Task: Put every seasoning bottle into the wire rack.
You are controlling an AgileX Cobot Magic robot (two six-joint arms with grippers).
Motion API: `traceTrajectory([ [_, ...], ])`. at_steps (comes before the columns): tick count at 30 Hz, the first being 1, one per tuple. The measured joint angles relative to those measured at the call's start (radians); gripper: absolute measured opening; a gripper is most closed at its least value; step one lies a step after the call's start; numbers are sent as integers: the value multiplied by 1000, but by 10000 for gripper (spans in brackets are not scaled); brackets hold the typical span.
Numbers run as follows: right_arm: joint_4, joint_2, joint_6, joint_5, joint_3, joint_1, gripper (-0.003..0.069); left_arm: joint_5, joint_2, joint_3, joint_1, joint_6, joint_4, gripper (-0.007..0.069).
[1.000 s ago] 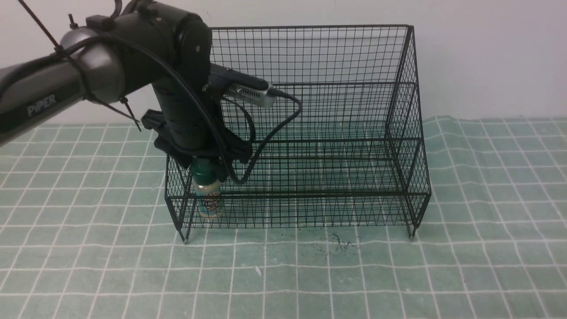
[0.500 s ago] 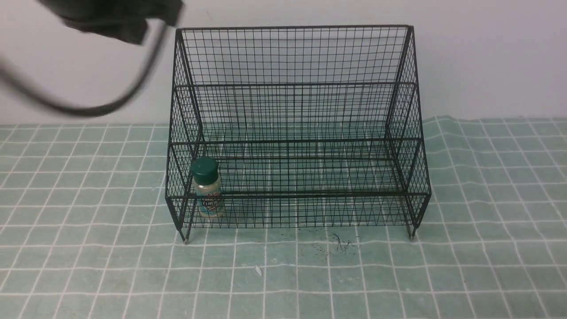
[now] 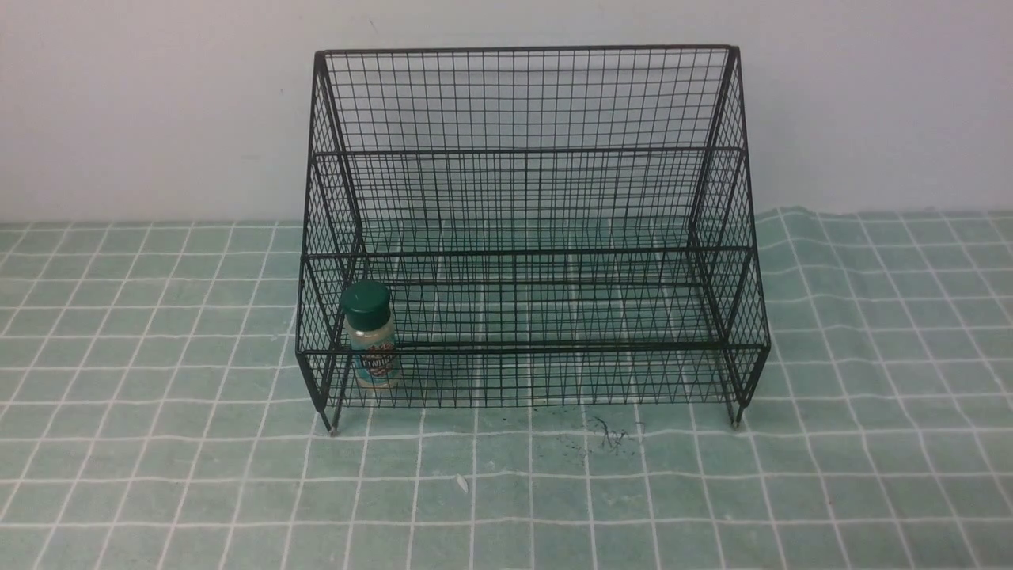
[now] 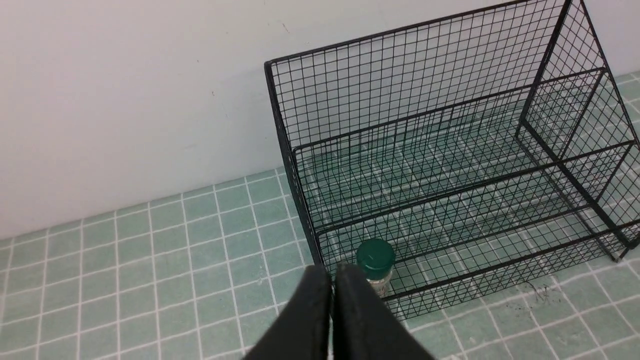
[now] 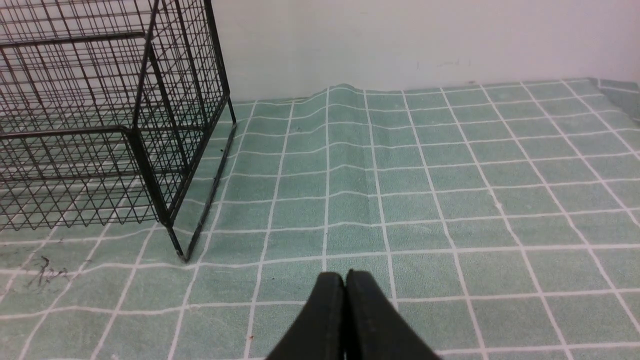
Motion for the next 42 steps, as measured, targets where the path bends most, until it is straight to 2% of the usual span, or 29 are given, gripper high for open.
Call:
traceTrajectory([
  [11,0,0,0,0,0,0,-15,39,-112,17,0,-1,0,-6],
  [14,0,0,0,0,0,0,-15,-8,-160,78,0,0,1,-6],
  [19,0,0,0,0,0,0,-15,-210,-338,345,56,10,-21,-6],
  [25,0,0,0,0,0,0,-15,-540,-625,873,215,15,-78,-6],
  [28,0,0,0,0,0,0,-15,-621,-747,1079,261,18,-84,-6],
  [33,0,0,0,0,0,0,-15,-659,-886,1331,280,25,-87,-6],
  [42,0,0,0,-1,0,0,-15,-661,-900,1393,280,28,-111,-6],
])
